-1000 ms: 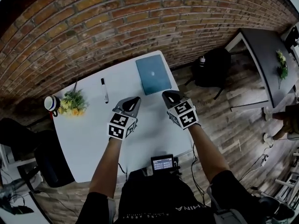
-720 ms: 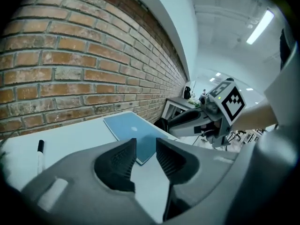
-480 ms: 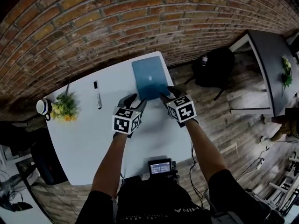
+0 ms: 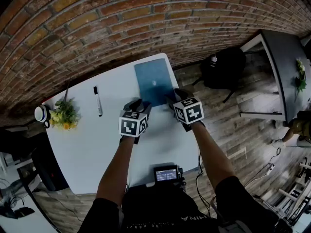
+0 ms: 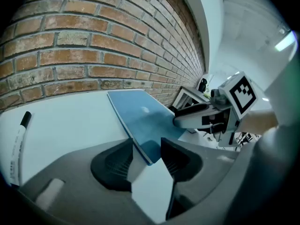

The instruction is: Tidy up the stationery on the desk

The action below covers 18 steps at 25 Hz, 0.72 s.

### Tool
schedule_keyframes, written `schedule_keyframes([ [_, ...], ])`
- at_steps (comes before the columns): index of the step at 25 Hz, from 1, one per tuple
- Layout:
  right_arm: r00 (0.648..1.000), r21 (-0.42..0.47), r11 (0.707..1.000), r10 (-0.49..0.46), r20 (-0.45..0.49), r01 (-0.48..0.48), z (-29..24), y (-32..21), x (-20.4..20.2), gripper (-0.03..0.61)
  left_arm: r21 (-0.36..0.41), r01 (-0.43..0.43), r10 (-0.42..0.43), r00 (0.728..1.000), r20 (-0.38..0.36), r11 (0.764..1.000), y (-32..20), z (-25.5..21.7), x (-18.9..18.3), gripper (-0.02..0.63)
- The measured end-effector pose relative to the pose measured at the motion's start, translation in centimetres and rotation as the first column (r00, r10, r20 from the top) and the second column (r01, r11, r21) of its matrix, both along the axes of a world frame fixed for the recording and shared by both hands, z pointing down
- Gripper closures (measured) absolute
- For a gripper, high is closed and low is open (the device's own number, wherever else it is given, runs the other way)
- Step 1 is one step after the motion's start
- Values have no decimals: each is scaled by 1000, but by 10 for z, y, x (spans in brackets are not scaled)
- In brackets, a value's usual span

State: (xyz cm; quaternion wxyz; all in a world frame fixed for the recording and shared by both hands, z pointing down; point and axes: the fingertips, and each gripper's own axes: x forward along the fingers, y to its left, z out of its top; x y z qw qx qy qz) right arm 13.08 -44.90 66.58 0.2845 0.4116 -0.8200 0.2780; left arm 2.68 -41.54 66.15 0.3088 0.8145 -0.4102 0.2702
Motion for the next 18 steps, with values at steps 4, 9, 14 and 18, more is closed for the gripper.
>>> schedule_keyframes([
  [4, 1000, -4, 1000, 0, -22, 0, 3, -1, 0, 371, -7, -4, 4, 1000, 23, 1000, 0, 4, 1, 428],
  [9, 999, -16, 999, 28, -20, -28, 3, -1, 2, 398, -15, 1, 0, 1000, 18, 1000, 2, 4, 2, 448],
  [14, 999, -23, 999, 24, -29, -24, 2, 7, 0, 410, -34, 5, -4, 1000, 15, 999, 9, 4, -1, 462],
  [18, 999, -26, 999, 23, -30, -24, 2, 20, -6, 411, -42, -4, 4, 1000, 15, 999, 23, 4, -8, 466],
])
